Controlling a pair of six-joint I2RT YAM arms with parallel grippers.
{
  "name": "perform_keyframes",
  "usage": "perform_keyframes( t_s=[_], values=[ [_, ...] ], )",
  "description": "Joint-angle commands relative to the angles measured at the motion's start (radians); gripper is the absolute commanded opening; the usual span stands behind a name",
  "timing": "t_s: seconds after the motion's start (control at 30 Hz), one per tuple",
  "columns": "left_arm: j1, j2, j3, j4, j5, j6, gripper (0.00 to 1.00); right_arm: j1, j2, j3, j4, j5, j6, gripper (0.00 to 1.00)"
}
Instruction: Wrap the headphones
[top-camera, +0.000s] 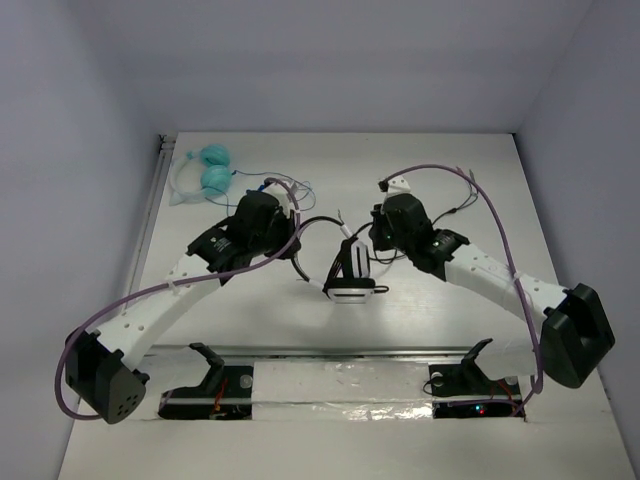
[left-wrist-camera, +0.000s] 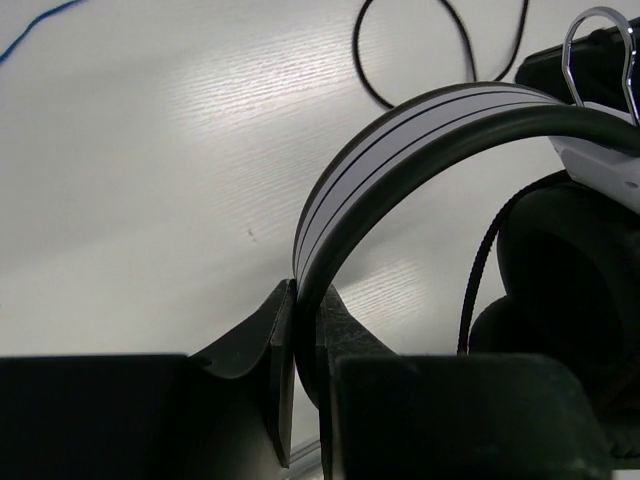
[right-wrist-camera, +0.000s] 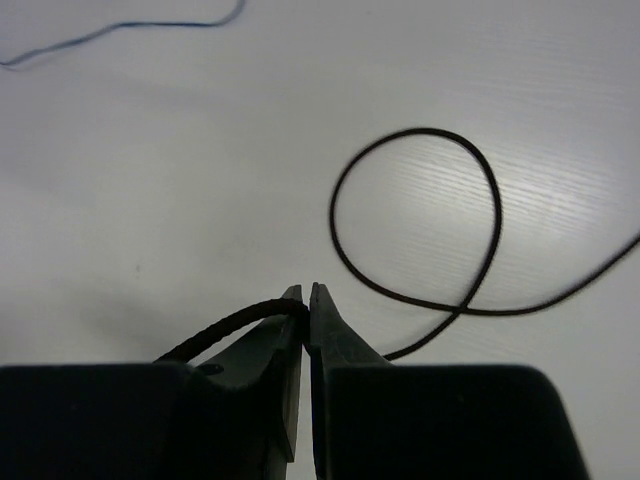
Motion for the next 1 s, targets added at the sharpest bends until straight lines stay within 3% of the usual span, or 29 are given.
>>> perform_keyframes(
  t_s=[0.0, 0.13, 0.27, 0.33, 0.57, 0.97],
  values=[
    [0.017, -0.070, 0.084, 0.111, 0.171, -0.017, 0.00, -0.032, -0.063, -0.063, 0.254, -0.215, 0.024, 0.03],
    [0.040, -0.082, 0.111, 0.152, 0.271, -0.040, 0.00, -0.070, -0.065, -0.135, 0.446, -0.407, 0.064, 0.12],
    [0.059, -0.090, 0.150, 0.165, 0.314, -0.056, 0.00, -0.089, -0.048, -0.195, 0.654, -0.522, 0.095, 0.35],
    [0.059, -0.091, 0.177, 0.169, 0.324, -0.066, 0.00, -0.098, -0.014, -0.206, 0.710, -0.559, 0.099, 0.40],
    [0.082, -0.087, 0.289, 0.142, 0.314, -0.086, 0.00, -0.098, 0.099, -0.236, 0.906, -0.608, 0.144, 0.42],
    [0.122, -0.010, 0.490, 0.163, 0.389, -0.155, 0.00, -0.098, 0.211, -0.233, 1.009, -0.657, 0.144, 0.48]
  ],
)
